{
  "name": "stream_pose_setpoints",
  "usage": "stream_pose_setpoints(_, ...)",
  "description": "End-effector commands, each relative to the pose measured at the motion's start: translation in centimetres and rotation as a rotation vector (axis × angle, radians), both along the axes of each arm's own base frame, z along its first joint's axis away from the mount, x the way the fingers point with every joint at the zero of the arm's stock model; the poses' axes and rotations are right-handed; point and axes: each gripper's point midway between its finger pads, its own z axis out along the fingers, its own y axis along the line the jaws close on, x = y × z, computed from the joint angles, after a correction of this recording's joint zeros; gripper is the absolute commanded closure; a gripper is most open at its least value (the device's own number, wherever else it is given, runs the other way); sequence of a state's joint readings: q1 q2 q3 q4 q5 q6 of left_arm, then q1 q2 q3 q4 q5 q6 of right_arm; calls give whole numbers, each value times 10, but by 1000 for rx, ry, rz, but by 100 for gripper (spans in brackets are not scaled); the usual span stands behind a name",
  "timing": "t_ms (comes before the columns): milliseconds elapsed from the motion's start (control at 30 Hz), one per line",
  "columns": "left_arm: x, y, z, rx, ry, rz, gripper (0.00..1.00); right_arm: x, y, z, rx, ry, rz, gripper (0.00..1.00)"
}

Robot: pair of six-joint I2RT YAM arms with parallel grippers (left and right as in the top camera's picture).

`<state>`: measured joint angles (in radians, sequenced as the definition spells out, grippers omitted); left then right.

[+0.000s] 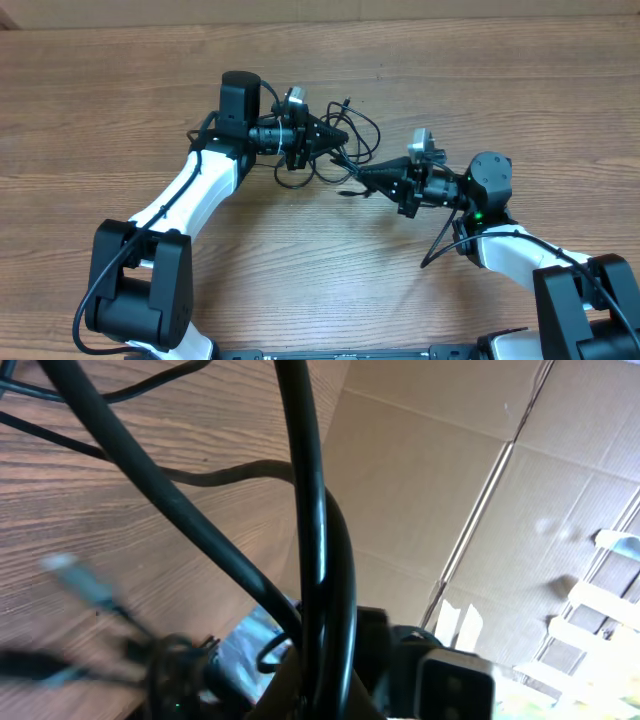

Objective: Untangle cables

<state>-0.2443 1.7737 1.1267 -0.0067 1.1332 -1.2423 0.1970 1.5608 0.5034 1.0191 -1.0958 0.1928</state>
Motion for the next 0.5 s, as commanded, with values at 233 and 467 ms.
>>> stream_pose_setpoints(233, -4, -4, 5, 29, -99, -33, 96, -4, 1, 30, 78, -17, 18, 96)
stream_pose_setpoints(467, -7, -4, -7, 78, -86, -28, 96, -5, 1, 38, 92, -50, 20, 96)
